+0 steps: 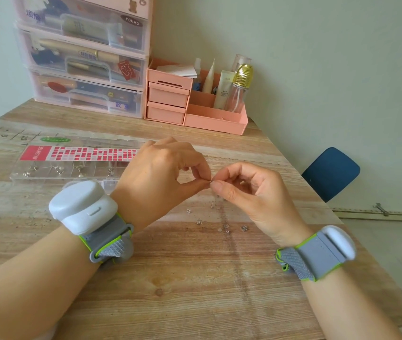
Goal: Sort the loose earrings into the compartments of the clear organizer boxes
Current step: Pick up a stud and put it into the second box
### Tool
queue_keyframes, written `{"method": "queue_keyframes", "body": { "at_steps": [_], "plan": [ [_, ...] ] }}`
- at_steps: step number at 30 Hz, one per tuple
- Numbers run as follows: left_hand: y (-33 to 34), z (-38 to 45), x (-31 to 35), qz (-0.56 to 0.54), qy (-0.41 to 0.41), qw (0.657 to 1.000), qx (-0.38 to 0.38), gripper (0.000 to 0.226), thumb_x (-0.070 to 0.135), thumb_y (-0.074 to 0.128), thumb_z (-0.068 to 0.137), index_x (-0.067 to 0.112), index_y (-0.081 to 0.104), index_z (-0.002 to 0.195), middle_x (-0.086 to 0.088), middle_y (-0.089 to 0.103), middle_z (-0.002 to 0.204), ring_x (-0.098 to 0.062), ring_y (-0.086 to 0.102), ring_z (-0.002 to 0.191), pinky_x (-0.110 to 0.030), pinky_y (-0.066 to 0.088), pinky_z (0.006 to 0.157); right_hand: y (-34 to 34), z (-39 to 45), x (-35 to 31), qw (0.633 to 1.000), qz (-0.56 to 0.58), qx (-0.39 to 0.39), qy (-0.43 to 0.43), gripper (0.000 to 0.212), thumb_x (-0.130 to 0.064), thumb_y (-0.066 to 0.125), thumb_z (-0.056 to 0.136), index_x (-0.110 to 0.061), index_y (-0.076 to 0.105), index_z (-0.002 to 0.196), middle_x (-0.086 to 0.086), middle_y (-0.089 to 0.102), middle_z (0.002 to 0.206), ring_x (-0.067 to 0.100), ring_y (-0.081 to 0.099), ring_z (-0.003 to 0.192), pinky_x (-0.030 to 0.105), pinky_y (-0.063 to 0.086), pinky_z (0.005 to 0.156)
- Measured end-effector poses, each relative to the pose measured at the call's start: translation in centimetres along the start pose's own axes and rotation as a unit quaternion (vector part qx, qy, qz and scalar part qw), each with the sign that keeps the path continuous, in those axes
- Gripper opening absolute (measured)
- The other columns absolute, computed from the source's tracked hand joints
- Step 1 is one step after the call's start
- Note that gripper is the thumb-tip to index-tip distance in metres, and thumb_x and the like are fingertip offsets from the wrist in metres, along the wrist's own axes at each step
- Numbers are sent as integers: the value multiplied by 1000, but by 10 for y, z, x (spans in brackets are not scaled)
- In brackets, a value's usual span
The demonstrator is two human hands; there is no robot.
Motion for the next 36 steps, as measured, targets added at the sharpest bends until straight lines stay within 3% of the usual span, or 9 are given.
{"method": "queue_keyframes", "body": {
  "at_steps": [4,7,9,14,17,27,31,36],
  "plan": [
    [2,0,0,15,-8,1000,-3,14,41,61,72,29,68,71,21,54,70,-10,51,73,-33,42,69,-2,0,-2,1000,-5,19,-1,14,-31,71,76,-18,69,80,14,64,76,29,50,65,39,42,61],
    [0,0,1,-92,-47,995,-11,6,30,75,69,29,69,71,17,59,71,-7,52,74,-27,45,72,-8,0,-2,996,2,90,-8,19,-34,65,83,-15,68,80,11,60,70,18,49,66,28,42,64],
    [-1,0,1,-194,-67,978,-24,15,41,75,62,29,70,71,13,63,72,-10,56,77,-24,46,76,-12,0,-1,991,3,133,-6,21,-34,61,85,-16,68,79,2,56,65,14,48,65,22,41,63],
    [-1,0,2,-306,-61,949,-33,19,39,70,62,24,70,75,6,67,78,-15,60,75,-36,47,79,-15,1,1,986,-26,167,9,20,-27,56,88,-16,69,78,-11,60,64,8,49,63,21,42,64],
    [-2,0,3,-310,-65,948,-37,18,35,76,60,24,70,73,6,67,77,-15,60,75,-37,46,79,-15,2,4,984,-39,170,15,20,-25,56,90,-15,68,78,-15,62,63,2,50,62,17,44,65],
    [0,0,1,-294,-91,950,-54,14,33,78,62,25,71,72,5,68,76,-20,59,77,-37,46,78,-17,0,5,981,-50,184,24,22,-27,56,90,-15,68,75,-3,53,59,5,48,61,17,42,64],
    [-2,1,0,-281,-94,955,-28,22,41,78,61,23,71,72,5,67,75,-22,58,75,-37,46,75,-20,0,5,979,-47,198,33,22,-26,56,90,-18,68,73,1,53,60,11,48,61,22,42,64],
    [-4,2,0,-267,-123,956,-3,19,41,69,59,25,69,69,4,68,75,-25,58,73,-43,47,75,-30,0,3,975,-48,213,47,23,-25,55,91,-14,68,74,-4,51,58,5,47,60,17,40,63]
  ]
}}
Point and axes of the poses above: each hand's wrist, its own z-axis towards the middle knuckle, its own y-axis out of the palm, x = y × z, the point moved 1 cm from there along z, towards the middle knuckle
